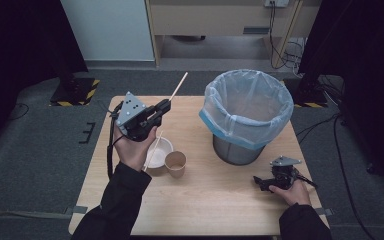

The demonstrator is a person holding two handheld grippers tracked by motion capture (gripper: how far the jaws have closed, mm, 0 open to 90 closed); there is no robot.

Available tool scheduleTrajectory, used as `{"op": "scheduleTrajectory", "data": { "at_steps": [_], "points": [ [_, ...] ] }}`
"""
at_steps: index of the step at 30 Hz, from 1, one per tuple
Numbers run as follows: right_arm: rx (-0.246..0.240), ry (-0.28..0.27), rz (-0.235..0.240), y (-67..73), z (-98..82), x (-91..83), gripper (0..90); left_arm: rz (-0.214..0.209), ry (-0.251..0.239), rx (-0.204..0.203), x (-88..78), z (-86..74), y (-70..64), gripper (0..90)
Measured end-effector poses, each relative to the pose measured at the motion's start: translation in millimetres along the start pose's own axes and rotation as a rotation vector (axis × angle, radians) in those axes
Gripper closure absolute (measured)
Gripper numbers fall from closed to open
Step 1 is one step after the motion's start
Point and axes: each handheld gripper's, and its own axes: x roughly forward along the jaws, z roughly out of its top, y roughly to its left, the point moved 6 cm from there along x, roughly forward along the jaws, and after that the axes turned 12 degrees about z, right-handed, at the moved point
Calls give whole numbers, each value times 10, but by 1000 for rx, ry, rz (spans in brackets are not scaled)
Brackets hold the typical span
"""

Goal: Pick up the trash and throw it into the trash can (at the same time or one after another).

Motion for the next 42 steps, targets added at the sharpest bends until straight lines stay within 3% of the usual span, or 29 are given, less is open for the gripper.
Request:
{"op": "scheduleTrajectory", "data": {
  "at_steps": [13,24,33,42],
  "points": [
    [-3,-3,1,0,2,2,17,-55,-57,-12,228,386,-293,853],
    [-5,-3,0,-1,2,2,17,-87,-92,6,493,687,-572,853],
    [-6,-4,1,2,2,3,17,-116,-105,2,720,793,-762,853],
    [-8,-3,3,4,2,3,17,-132,-100,-11,943,801,-903,853]
  ]
}}
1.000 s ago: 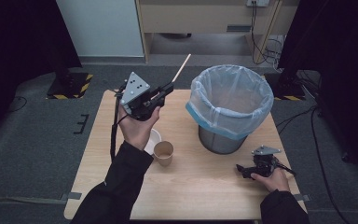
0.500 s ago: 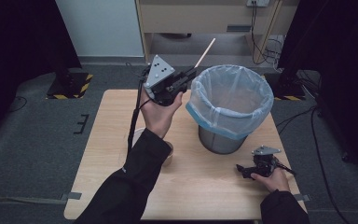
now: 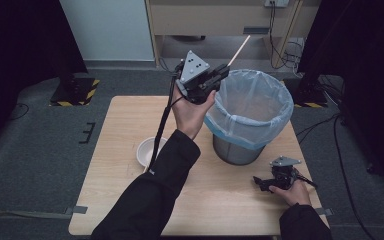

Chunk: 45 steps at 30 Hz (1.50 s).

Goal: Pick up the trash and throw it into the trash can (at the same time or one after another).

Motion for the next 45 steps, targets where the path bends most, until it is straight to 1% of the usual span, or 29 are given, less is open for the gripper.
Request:
{"op": "scheduleTrajectory", "data": {
  "at_steps": [7,15,20,25,27,30,33,34,36,38,40,42,45],
  "points": [
    [0,0,0,0,0,0,17,-13,4,6,199,-8,-121,853],
    [-1,0,0,1,0,0,17,-22,6,13,440,6,-227,853],
    [-1,3,1,1,-1,-2,17,-28,16,9,591,-34,-288,853],
    [-1,3,0,1,-1,-2,17,-18,33,9,736,-95,-326,853],
    [-2,3,0,0,-1,-2,16,-21,46,7,802,-119,-341,853],
    [-1,3,0,1,-1,-2,17,-12,53,20,864,-132,-349,852],
    [-1,3,1,1,-1,-2,16,-15,64,16,926,-146,-348,843],
    [-2,3,1,1,-1,-2,16,-20,70,17,950,-153,-348,824],
    [-1,3,1,1,-1,-2,16,-28,68,16,965,-157,-345,769],
    [-2,3,1,1,-1,-2,16,-37,65,9,952,-150,-335,757],
    [-2,3,3,2,-1,-1,16,-38,63,1,903,-135,-311,751],
    [-4,3,3,1,-1,-2,16,-45,55,-4,825,-109,-279,729],
    [-5,2,4,4,-1,0,16,-51,48,2,651,-77,-206,683]
  ]
}}
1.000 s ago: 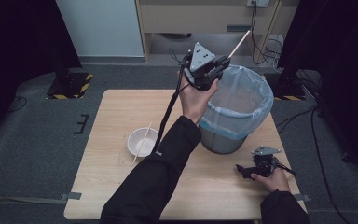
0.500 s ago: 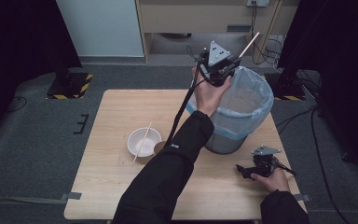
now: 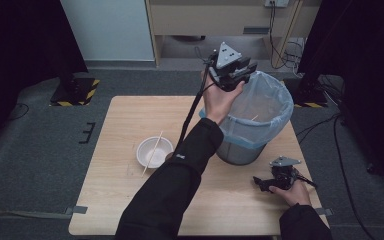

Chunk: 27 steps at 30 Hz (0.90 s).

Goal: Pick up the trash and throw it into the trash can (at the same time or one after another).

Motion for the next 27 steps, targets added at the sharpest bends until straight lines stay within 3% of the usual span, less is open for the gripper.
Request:
{"op": "scheduleTrajectory", "data": {
  "at_steps": [6,10,13,19,27],
  "points": [
    [4,-2,2,4,0,2,15,23,-14,13,-531,-24,252,594],
    [0,-2,1,0,1,2,15,48,3,38,-870,-116,445,545],
    [0,-2,1,0,1,2,15,61,21,16,-1146,-232,608,500],
    [3,1,4,5,-1,2,14,134,75,-8,-1627,-602,937,444],
    [3,1,3,5,-1,2,14,209,182,-70,-1964,-1311,1270,402]
  ]
}}
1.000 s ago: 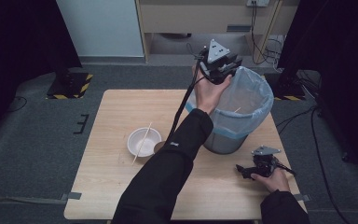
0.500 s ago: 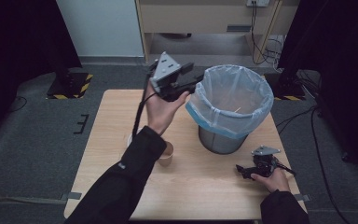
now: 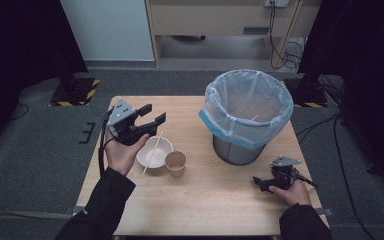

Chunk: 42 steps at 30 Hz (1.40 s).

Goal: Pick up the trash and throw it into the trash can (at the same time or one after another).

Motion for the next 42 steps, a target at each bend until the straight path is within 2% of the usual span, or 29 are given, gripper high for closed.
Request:
{"op": "scheduleTrajectory", "data": {
  "at_steps": [2,4,9,14,16,18,19,23,28,31,35,42],
  "points": [
    [0,0,0,0,0,0,14,16,32,-1,8,-175,73,395],
    [0,0,0,0,0,0,14,28,70,-26,34,-369,146,389],
    [0,0,1,2,0,0,14,60,160,-51,161,-808,273,388],
    [-1,1,1,3,0,0,14,82,216,-78,287,-1066,353,388],
    [-4,1,2,1,0,0,15,86,232,-76,324,-1149,356,390],
    [-5,1,3,2,0,0,14,86,269,-54,370,-1246,351,394],
    [-4,1,3,2,0,0,14,89,284,-40,387,-1283,353,397],
    [-5,1,3,2,1,0,14,98,313,-44,452,-1380,363,424],
    [-6,2,4,4,0,0,15,97,380,-19,520,-1530,351,483],
    [-7,2,4,4,0,0,14,94,407,-27,550,-1585,345,526],
    [-6,2,4,4,0,0,14,98,437,-25,569,-1633,352,580],
    [-6,2,4,4,0,0,14,94,460,-41,568,-1652,355,684]
  ]
}}
